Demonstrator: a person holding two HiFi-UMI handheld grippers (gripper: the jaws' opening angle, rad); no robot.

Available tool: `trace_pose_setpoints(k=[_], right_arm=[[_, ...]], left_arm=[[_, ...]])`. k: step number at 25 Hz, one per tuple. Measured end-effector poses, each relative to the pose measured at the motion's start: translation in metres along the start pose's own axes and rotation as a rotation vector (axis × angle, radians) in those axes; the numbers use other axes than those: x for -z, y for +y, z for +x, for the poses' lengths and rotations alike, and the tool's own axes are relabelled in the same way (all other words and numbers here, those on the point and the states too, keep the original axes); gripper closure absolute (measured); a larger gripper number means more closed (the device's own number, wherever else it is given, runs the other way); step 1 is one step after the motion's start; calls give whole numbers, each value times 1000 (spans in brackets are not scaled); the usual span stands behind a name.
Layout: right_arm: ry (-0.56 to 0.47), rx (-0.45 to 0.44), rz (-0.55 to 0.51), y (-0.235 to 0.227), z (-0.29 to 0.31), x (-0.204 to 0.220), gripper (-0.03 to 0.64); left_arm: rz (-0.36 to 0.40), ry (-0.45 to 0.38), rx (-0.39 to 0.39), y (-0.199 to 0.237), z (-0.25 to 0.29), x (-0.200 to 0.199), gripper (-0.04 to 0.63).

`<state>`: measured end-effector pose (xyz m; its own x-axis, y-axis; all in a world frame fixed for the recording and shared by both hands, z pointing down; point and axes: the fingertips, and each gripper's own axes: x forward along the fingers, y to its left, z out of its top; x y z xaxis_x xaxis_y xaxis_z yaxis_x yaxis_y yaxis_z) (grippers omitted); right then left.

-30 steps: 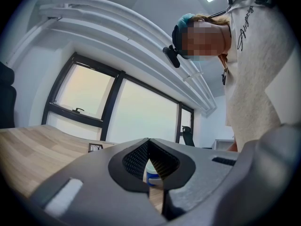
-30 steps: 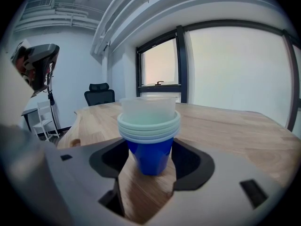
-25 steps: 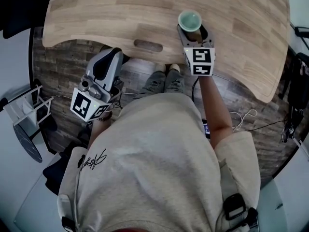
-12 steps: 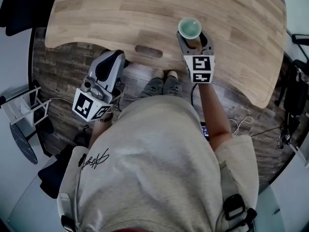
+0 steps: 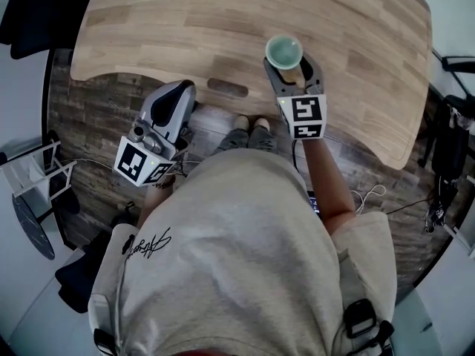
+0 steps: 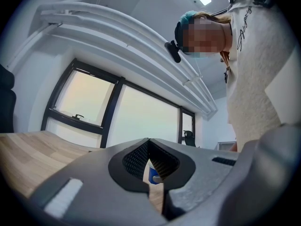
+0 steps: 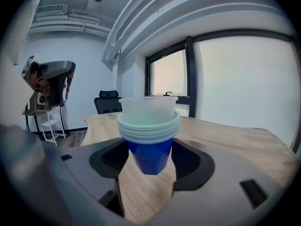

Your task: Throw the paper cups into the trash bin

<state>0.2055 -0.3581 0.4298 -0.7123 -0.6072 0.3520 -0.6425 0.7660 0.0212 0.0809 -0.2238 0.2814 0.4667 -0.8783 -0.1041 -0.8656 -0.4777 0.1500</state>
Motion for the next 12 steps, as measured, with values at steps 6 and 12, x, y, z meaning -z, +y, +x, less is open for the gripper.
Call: trace_pose_setpoints(k=[6, 12], right_arm=[[-43, -17, -28, 8, -7, -27, 328], [-77, -39, -69, 18, -16, -51, 328]], left_arm=[[6, -5, 6, -1, 1, -3, 592], [12, -9, 14, 0, 3, -5, 592]])
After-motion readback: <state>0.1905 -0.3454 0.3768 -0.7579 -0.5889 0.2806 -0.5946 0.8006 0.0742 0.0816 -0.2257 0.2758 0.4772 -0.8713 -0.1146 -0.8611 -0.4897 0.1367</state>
